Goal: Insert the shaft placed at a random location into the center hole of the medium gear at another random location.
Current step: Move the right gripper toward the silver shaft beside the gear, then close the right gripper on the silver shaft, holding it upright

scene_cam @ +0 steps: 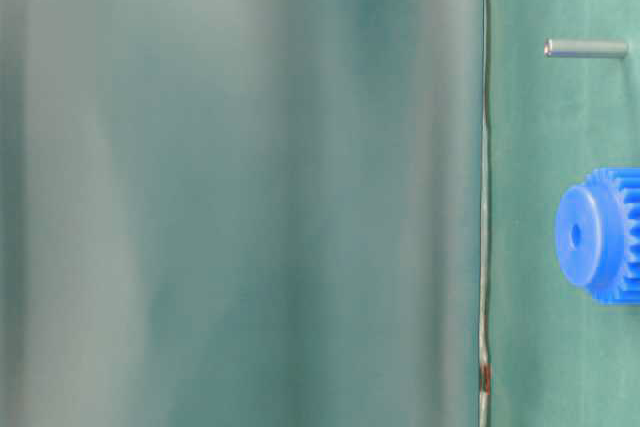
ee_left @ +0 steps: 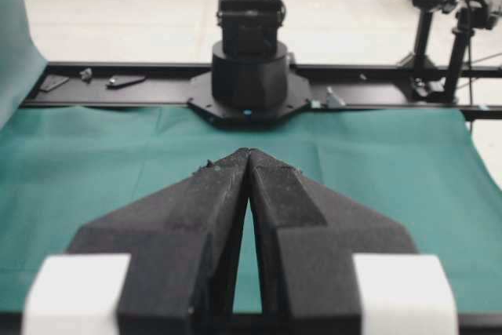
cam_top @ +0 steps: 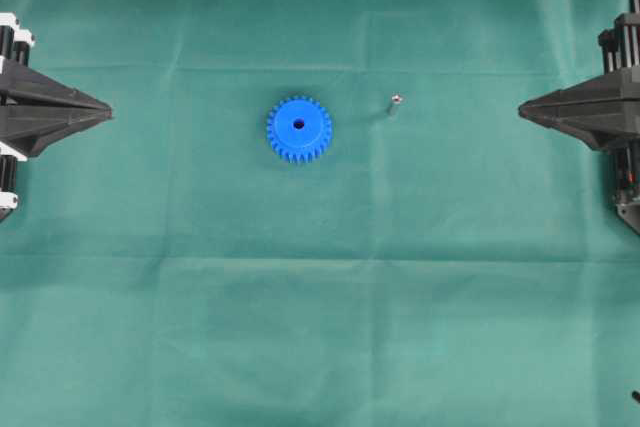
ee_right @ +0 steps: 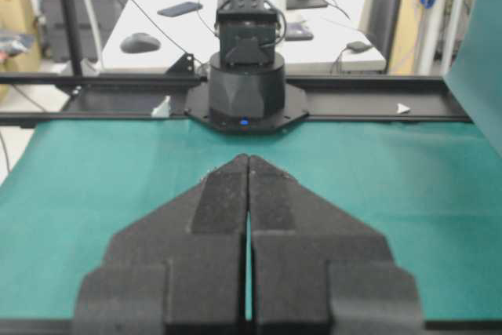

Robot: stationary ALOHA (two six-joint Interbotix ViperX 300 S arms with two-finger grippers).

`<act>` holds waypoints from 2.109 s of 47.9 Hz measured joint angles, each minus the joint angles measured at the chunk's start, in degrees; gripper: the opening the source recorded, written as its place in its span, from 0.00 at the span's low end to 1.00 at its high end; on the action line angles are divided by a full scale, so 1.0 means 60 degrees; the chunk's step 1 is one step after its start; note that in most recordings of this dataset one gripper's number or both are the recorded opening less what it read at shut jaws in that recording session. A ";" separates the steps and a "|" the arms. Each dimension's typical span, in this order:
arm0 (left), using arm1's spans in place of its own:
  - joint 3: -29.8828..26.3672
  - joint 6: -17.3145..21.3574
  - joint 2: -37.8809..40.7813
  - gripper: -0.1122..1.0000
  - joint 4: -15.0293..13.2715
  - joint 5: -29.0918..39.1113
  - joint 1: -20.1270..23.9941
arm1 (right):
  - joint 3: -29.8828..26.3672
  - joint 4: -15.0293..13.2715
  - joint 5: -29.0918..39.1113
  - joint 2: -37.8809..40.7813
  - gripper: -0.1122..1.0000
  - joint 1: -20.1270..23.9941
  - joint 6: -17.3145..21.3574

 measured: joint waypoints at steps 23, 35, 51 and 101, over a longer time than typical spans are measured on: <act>-0.0132 -0.0132 -0.0029 0.12 0.0073 0.0381 -0.0205 | -0.0322 0.0000 0.0366 0.1172 0.11 -0.0703 0.0000; -0.0132 -0.0132 -0.0029 0.12 0.0073 0.0410 -0.0088 | -0.0337 0.0000 -0.0278 0.2915 0.43 -0.1392 0.0000; -0.0132 -0.0132 -0.0029 0.12 0.0073 0.0527 -0.0073 | -0.0688 0.0000 -0.1538 0.5977 0.81 -0.2036 -0.0015; -0.0132 -0.0132 -0.0029 0.12 0.0073 0.0732 -0.0073 | -0.0908 0.0190 -0.4087 0.9976 0.73 -0.2534 -0.0015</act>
